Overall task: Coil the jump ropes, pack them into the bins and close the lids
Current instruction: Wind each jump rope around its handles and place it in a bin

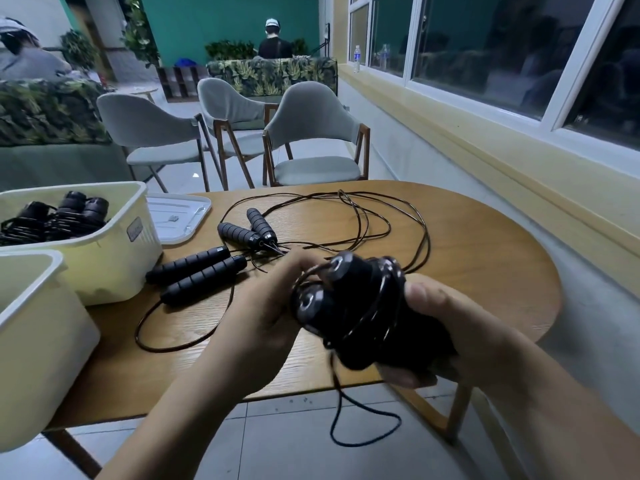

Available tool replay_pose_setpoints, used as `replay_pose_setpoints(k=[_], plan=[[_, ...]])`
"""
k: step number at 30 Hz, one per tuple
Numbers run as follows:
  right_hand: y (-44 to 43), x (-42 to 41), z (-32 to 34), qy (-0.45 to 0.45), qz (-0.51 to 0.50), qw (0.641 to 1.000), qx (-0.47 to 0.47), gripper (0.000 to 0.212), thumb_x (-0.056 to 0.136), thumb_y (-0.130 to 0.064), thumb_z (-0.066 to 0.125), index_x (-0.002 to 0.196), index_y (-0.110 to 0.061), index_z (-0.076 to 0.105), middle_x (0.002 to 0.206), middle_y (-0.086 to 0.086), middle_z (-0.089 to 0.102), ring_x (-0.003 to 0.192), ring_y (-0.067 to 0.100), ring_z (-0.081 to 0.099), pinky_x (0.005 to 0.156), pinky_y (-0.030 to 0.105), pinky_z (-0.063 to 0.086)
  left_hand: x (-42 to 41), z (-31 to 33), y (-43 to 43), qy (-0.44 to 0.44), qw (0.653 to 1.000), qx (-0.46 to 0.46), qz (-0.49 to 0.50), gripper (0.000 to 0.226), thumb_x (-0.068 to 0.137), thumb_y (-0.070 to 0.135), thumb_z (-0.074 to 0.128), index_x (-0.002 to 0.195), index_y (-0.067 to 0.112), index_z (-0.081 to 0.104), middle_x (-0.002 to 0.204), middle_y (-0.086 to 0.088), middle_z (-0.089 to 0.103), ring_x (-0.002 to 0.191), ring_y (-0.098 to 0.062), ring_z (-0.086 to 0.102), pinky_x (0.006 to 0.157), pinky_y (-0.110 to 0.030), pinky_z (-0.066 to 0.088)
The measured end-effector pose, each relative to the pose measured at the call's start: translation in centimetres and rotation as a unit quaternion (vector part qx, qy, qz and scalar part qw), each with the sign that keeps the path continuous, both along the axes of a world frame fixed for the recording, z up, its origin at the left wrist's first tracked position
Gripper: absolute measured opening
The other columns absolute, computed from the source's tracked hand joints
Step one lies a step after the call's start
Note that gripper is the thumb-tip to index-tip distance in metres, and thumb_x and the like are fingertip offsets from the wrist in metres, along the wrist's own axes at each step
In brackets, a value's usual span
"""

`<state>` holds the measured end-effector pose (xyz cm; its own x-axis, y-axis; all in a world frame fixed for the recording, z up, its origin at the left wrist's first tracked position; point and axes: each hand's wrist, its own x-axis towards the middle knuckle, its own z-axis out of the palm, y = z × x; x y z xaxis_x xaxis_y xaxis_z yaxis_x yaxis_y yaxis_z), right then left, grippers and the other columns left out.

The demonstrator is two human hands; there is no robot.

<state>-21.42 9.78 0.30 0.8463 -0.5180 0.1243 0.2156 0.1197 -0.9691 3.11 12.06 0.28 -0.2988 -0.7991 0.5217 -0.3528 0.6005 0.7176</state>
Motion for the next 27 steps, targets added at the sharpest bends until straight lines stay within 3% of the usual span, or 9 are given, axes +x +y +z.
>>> replay_pose_setpoints(k=[3,5,8,10,14,19,21,24,27], plan=[[0.1,-0.3,0.3,-0.051,0.014,0.999,-0.003,0.058,0.104,-0.059,0.058,0.125,-0.005,0.064,0.094,0.003,0.076,0.06,0.008,0.066,0.044,0.02,0.043,-0.3,-0.8,0.6,-0.016,0.999,-0.035,0.028,0.054,0.098,-0.018,0.053,0.101,0.035,0.062,0.085,0.027,0.069,0.072,0.001,0.069,0.061,-0.016,0.05],[0.1,-0.5,0.6,-0.05,-0.006,0.999,-0.005,0.056,0.103,-0.06,0.059,0.125,-0.009,0.066,0.096,0.008,0.075,0.059,0.01,0.065,0.044,0.019,0.043,-0.5,-1.0,0.3,-0.015,0.998,-0.044,0.047,0.062,0.096,-0.023,0.054,0.105,0.038,0.062,0.085,0.031,0.068,0.075,0.005,0.069,0.063,-0.013,0.049],[-0.2,-0.3,0.3,-0.057,-0.059,0.996,0.022,0.066,0.101,-0.061,0.061,0.138,-0.007,0.06,0.102,0.023,0.068,0.058,0.015,0.063,0.041,0.025,0.037,-0.7,-1.1,0.4,0.029,0.995,-0.059,0.078,0.03,0.104,0.002,0.055,0.107,0.028,0.067,0.089,0.031,0.069,0.085,0.006,0.067,0.072,-0.008,0.046],[-0.2,0.0,0.0,-0.083,-0.082,0.991,0.069,0.066,0.103,-0.061,0.058,0.147,-0.012,0.055,0.104,0.023,0.067,0.06,0.016,0.063,0.043,0.026,0.036,-1.2,-1.2,0.5,0.095,0.992,-0.024,0.081,0.02,0.104,0.014,0.055,0.103,0.028,0.07,0.094,0.024,0.072,0.089,-0.001,0.067,0.076,-0.014,0.049],[-0.2,0.8,-0.3,-0.122,-0.098,0.974,0.165,0.059,0.107,-0.06,0.049,0.148,-0.02,0.06,0.106,0.018,0.065,0.062,0.015,0.061,0.047,0.022,0.04,-1.6,-2.0,0.2,0.193,0.976,0.081,0.05,0.021,0.108,0.002,0.056,0.096,0.014,0.067,0.103,0.004,0.074,0.095,-0.014,0.064,0.082,-0.032,0.05],[-0.3,0.8,-0.1,-0.124,-0.177,0.954,0.21,0.056,0.105,-0.06,0.05,0.136,-0.019,0.072,0.101,0.016,0.067,0.058,0.015,0.056,0.042,0.019,0.039,-1.5,-1.8,-0.3,0.374,0.903,0.193,-0.086,0.025,0.092,0.011,0.075,0.074,0.022,0.061,0.097,-0.007,0.069,0.097,-0.016,0.062,0.081,-0.032,0.045],[-0.3,0.9,0.0,-0.127,-0.199,0.948,0.213,0.055,0.105,-0.059,0.051,0.136,-0.018,0.072,0.099,0.016,0.068,0.058,0.015,0.056,0.041,0.019,0.04,-1.3,-1.7,-0.3,0.405,0.878,0.223,-0.127,0.029,0.085,0.017,0.085,0.075,0.022,0.059,0.094,-0.004,0.067,0.094,-0.016,0.064,0.077,-0.026,0.049],[-0.4,0.8,0.2,-0.126,-0.224,0.944,0.206,0.054,0.103,-0.058,0.053,0.134,-0.019,0.073,0.098,0.016,0.068,0.058,0.015,0.055,0.04,0.019,0.039,-0.6,-1.5,-0.3,0.423,0.852,0.278,-0.133,0.02,0.085,-0.001,0.063,0.077,0.017,0.056,0.086,-0.007,0.06,0.077,-0.018,0.058,0.063,-0.025,0.041],[-0.4,0.7,0.2,-0.115,-0.212,0.952,0.188,0.054,0.105,-0.059,0.051,0.137,-0.019,0.071,0.1,0.016,0.067,0.059,0.016,0.056,0.043,0.02,0.039,-0.4,-0.9,-0.4,0.376,0.874,0.296,-0.084,0.006,0.09,0.003,0.056,0.092,0.006,0.061,0.08,-0.015,0.059,0.06,-0.019,0.05,0.051,-0.026,0.03]])
